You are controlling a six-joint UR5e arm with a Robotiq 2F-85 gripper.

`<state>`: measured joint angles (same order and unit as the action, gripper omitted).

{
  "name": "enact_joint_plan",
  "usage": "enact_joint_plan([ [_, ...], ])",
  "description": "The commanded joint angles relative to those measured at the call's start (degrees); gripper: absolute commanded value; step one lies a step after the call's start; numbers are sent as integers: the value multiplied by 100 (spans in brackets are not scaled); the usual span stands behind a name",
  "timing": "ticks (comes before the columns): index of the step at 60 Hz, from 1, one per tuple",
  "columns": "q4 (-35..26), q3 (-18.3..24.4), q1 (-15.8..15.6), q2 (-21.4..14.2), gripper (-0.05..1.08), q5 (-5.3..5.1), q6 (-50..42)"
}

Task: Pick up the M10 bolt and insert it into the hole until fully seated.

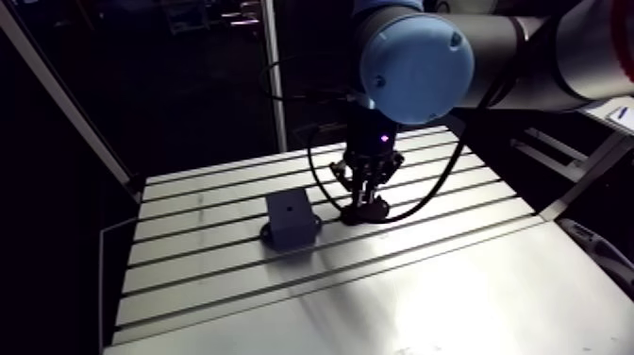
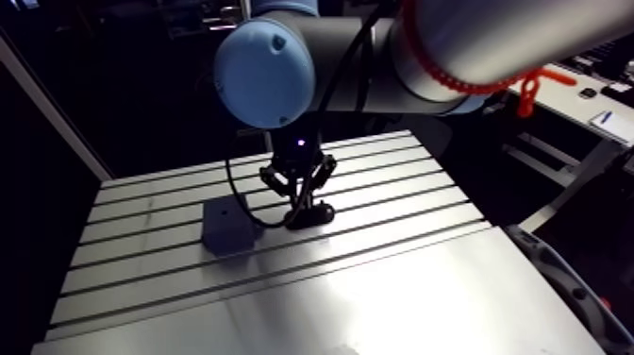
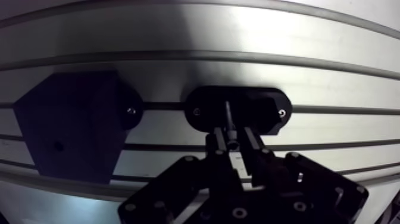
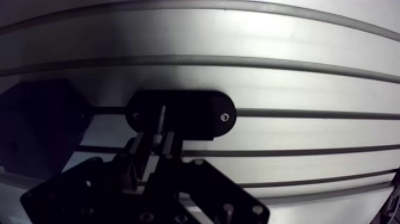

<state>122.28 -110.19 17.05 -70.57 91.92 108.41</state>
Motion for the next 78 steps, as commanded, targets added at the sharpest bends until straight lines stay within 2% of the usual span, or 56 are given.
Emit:
enact_joint_plan([
  [1,-6,-15,0,-4,75,-2,1],
  [8,-15,-8,-9,-13,77,5,1],
  [20,-15,1,-17,-46,83,-71,-48],
  [28,-14,34,-18,-88,86,-74,-69],
  [41,-81,216,-17,-272,95,-48,-61],
  [51,-303,467,9,-533,107,-55,-60],
  [59,-394,659,-7,-691,108,-72,-87],
  [63,-692,866,-26,-723,108,-81,-134],
  [64,-998,1028,-34,-710,108,-83,-191],
  [65,-998,1028,-34,-710,108,-83,-191],
  [67,-1743,1410,-58,-659,108,-97,-291],
  [68,-1743,1410,-58,-659,108,-97,-291],
  [69,-2068,1595,-68,-641,108,-107,-304],
  [70,-2068,1595,-68,-641,108,-107,-304],
  [71,-2355,1772,-85,-585,108,-109,-329],
  [72,-2355,1772,-85,-585,108,-109,-329],
  [75,-2887,2102,-190,-495,108,-109,-389],
  [76,-2887,2102,-190,-495,108,-109,-389],
  [77,-3196,2244,-260,-451,108,-102,-416],
  [78,-3196,2244,-260,-451,108,-102,-416],
])
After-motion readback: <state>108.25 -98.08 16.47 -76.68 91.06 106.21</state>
